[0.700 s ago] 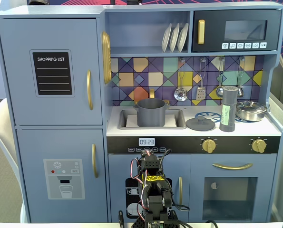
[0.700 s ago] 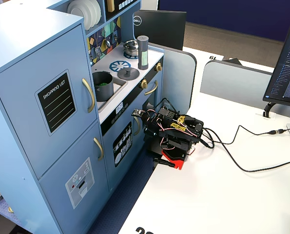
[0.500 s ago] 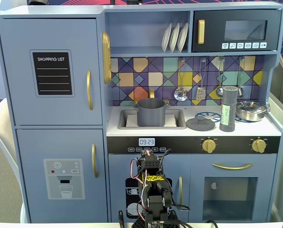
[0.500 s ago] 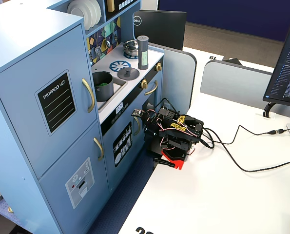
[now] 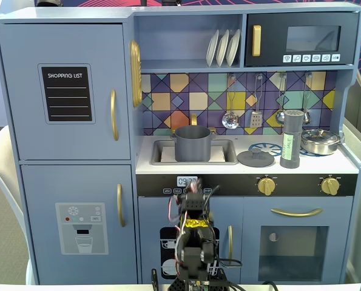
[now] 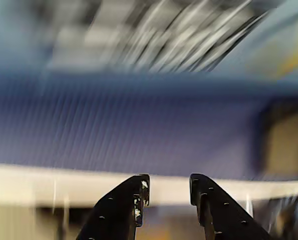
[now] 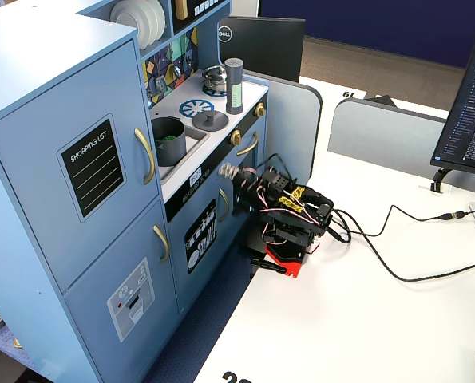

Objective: Put salt in the gray recipient

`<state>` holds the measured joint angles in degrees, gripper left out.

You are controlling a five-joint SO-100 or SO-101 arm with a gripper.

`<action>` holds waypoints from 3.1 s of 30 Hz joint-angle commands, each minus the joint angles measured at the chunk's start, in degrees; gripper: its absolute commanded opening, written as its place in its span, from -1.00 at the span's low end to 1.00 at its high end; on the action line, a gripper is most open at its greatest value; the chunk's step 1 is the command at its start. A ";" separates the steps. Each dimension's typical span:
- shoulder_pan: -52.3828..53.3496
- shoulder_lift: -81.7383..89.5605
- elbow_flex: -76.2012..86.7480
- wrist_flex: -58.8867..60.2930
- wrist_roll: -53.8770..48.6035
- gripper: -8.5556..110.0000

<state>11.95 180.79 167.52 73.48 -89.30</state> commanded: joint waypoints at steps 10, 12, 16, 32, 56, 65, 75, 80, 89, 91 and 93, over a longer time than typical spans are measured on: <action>32.34 -18.02 -38.14 -26.63 -7.12 -0.77; 34.72 -23.82 -42.63 -31.29 -4.48 -0.60; 37.18 -33.22 -47.37 -43.15 -1.14 -0.29; 40.61 -60.21 -54.14 -74.79 3.34 0.15; 35.42 -91.05 -85.08 -75.41 2.11 -0.57; 32.17 -78.22 -83.06 -75.50 12.92 -0.86; 12.83 -59.50 -92.90 -37.71 69.87 -0.86; 4.39 -62.84 -99.49 -32.34 98.61 -0.86; -9.58 -73.30 -110.30 -29.27 134.21 -0.86; -12.30 -75.23 -111.71 -29.88 140.27 -0.86; -14.15 -76.55 -112.24 -32.43 144.84 -0.86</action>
<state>1.67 105.38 60.82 43.95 45.26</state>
